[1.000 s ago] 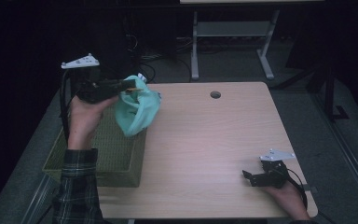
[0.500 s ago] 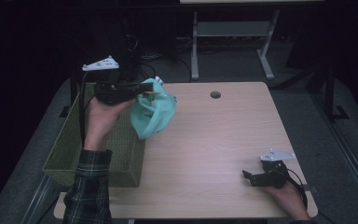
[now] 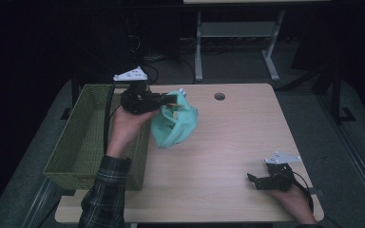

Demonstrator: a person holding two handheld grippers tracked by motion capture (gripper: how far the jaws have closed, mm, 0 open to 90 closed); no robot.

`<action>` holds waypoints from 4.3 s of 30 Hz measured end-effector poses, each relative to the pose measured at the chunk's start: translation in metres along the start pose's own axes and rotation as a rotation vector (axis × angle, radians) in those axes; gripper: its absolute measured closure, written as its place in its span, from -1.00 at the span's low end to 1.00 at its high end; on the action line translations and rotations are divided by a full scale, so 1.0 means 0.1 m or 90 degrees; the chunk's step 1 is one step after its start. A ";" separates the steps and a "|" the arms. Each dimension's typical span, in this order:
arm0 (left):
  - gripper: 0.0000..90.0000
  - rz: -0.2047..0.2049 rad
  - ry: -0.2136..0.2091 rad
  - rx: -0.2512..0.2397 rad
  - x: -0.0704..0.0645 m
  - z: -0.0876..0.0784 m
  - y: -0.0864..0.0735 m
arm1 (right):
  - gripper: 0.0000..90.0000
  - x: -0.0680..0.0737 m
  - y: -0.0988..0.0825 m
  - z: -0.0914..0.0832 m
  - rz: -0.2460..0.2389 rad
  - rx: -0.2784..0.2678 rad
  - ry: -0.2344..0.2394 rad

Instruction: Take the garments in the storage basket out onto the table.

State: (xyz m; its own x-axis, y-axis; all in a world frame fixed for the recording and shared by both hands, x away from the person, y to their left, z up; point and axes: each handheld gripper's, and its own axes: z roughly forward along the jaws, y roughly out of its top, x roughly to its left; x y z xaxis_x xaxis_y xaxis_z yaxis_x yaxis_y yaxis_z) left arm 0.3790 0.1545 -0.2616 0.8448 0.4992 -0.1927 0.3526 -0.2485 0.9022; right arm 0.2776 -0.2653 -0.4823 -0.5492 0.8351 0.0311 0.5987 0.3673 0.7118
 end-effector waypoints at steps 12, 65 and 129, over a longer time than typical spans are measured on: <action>0.89 -0.001 -0.046 0.042 -0.07 0.48 -0.18 | -0.81 0.00 0.00 0.00 0.000 0.000 0.000; 0.22 0.033 -0.027 0.228 -0.42 1.23 -1.30 | -0.82 0.00 0.00 0.00 0.000 0.001 -0.001; 0.95 0.029 0.073 0.355 -0.41 0.98 -1.80 | 0.40 0.22 0.97 0.32 -0.038 -0.020 0.170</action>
State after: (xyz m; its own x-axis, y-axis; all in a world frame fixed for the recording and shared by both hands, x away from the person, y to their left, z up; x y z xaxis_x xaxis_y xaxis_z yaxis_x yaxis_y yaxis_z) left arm 0.3202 0.0977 -0.4541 0.8265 0.5562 -0.0869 0.5014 -0.6571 0.5629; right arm 0.3425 -0.1980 -0.4351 -0.7204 0.6725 0.1695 0.5445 0.3970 0.7389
